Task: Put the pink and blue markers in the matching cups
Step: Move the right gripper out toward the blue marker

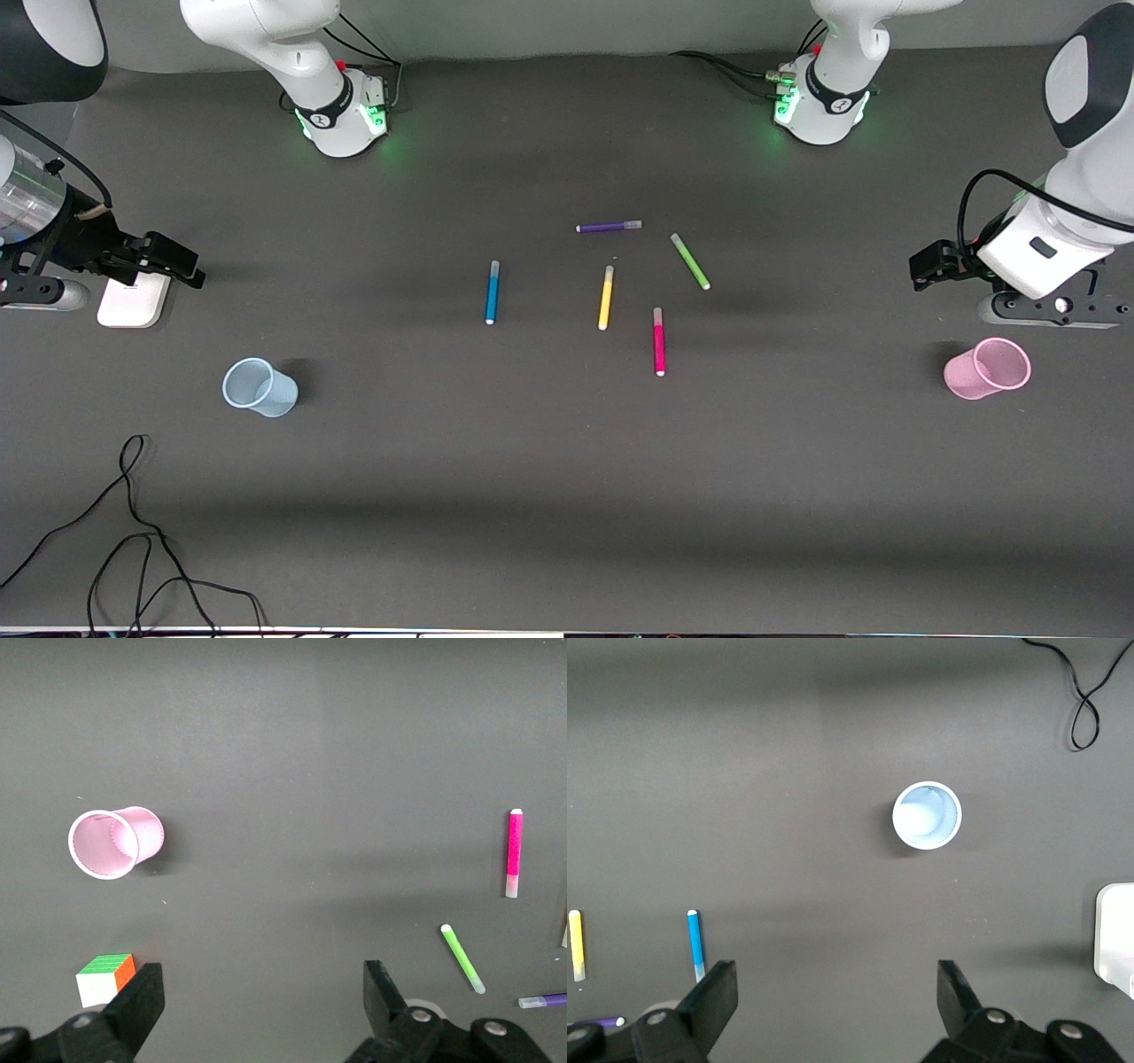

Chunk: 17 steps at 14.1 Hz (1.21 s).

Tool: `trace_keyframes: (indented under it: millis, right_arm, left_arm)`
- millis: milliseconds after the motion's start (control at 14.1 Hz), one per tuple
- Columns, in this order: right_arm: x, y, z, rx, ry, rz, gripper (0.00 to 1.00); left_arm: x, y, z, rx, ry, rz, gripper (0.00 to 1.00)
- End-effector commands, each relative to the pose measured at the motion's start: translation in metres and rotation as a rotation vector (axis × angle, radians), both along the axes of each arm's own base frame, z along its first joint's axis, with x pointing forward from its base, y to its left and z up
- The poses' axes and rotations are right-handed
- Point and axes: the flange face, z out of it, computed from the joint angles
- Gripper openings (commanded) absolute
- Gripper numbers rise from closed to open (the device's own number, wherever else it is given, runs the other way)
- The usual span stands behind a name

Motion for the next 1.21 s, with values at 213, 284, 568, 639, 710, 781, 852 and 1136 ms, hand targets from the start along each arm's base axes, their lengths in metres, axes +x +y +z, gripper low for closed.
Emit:
trace_keyframes:
  millis: [213,284,568,639,710,781,852,1136]
  right_arm:
    - [0.006,0.003,-0.005,0.01,0.01,0.006,1.0]
    - [0.009,0.003,-0.003,0.011,0.005,0.006,1.0]
    - [0.022,0.016,-0.038,0.005,0.097,0.013,1.0]
    - [0.029,0.033,-0.056,0.025,0.128,0.031,1.0]
    - [0.038,0.052,-0.073,0.044,0.156,0.049,1.0]
    - [0.048,0.069,-0.091,0.059,0.18,0.06,1.0]
    - [0.059,0.088,-0.107,0.086,0.202,0.057,1.0]
    - [0.08,0.179,-0.199,0.135,0.331,0.129,1.0]
  left_arm:
    - [-0.004,0.0,0.0,0.004,0.008,-0.006,1.0]
    - [-0.004,0.0,0.0,0.004,0.007,-0.006,1.0]
    - [-0.004,-0.002,0.0,0.004,0.007,-0.009,1.0]
    - [-0.004,-0.003,0.001,0.004,0.005,-0.011,1.0]
    - [-0.004,-0.003,0.001,0.004,0.007,-0.011,1.0]
    - [-0.004,-0.002,0.0,0.004,0.005,-0.011,1.0]
    - [-0.004,-0.003,0.0,0.004,0.005,-0.011,1.0]
    - [-0.004,-0.004,0.001,0.004,0.005,-0.011,1.0]
